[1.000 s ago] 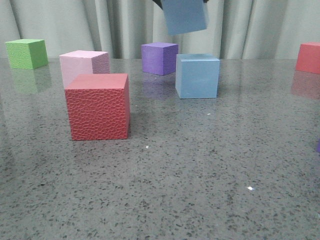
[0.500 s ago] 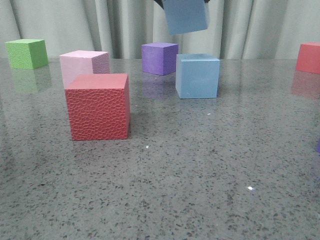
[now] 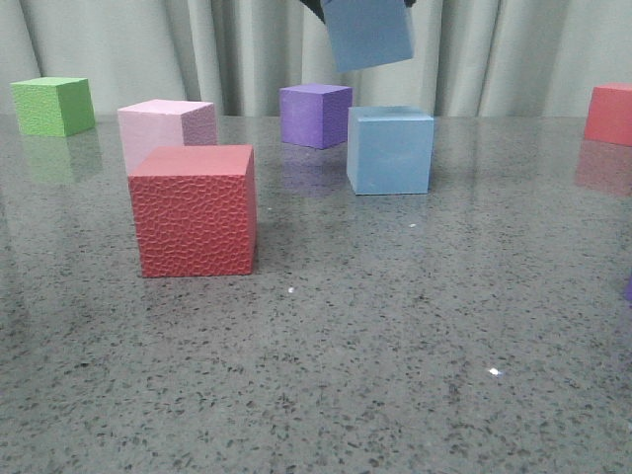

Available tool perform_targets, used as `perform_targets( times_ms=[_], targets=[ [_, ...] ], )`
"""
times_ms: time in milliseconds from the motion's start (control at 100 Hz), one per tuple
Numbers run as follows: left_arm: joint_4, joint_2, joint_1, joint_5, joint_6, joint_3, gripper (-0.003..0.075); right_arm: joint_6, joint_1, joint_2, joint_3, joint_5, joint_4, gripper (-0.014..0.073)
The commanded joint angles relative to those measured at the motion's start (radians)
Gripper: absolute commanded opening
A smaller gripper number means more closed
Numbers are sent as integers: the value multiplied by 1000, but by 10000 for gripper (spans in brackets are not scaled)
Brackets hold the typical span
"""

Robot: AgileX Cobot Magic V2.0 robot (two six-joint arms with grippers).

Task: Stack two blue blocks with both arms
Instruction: 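Carry the held cube above the placed light blue cube, then lower the held cube onto the placed cube and align it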

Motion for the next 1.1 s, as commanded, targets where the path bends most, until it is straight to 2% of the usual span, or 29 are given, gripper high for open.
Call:
perform_targets(
  times_ms=[0,260,1090],
  targets=[
    [22,-55,-21,-51,-49,-33,294,-8,-4,0,-23,-74,-12,557],
    [220,-47,-85,-34,-196,-33,294,-8,-4,0,-23,-75,-12,557],
    [218,-11,-108,-33,-252,-33,294,-8,-4,0,-23,-76,-12,557]
  ],
)
